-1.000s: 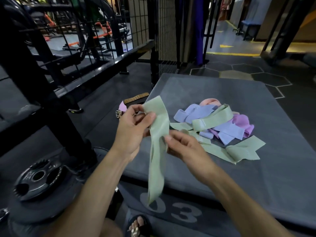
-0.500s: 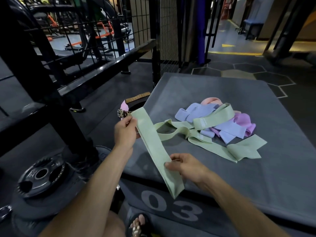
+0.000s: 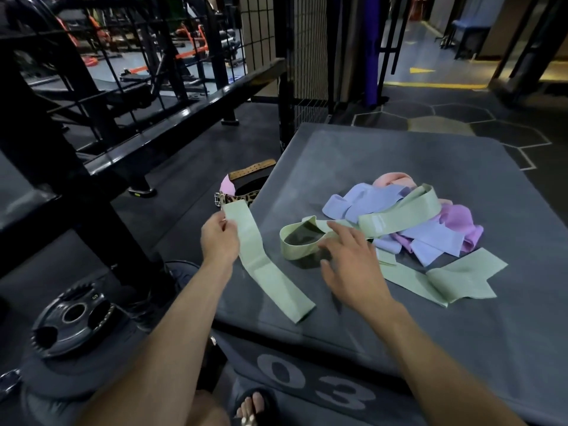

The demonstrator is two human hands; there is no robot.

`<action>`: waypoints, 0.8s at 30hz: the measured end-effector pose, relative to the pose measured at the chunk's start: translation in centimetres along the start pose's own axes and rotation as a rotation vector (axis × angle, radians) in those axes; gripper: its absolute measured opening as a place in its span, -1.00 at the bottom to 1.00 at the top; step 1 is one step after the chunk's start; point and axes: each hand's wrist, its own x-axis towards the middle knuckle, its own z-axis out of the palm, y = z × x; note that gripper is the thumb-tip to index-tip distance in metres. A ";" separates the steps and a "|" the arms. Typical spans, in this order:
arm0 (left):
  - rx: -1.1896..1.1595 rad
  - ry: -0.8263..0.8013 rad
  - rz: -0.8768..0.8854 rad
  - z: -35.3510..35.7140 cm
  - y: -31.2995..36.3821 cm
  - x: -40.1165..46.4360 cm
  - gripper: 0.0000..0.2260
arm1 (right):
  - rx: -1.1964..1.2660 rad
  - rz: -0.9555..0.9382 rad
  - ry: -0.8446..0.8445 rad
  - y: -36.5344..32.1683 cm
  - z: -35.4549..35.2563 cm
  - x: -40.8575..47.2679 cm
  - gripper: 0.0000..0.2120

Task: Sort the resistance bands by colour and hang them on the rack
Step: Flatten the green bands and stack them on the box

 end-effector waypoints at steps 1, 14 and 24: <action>0.005 -0.015 0.006 0.1 -0.4 0.4 -0.73 | -0.087 -0.013 -0.057 0.1 0.2 0.3 -0.73; 0.182 -0.218 -0.087 4.8 0.5 6.8 -0.81 | -0.136 0.129 0.083 0.9 0.5 2.1 -0.77; 1.007 -0.639 0.155 -0.6 4.1 0.7 -0.76 | -0.086 0.026 -0.008 -0.4 -0.6 1.3 -0.74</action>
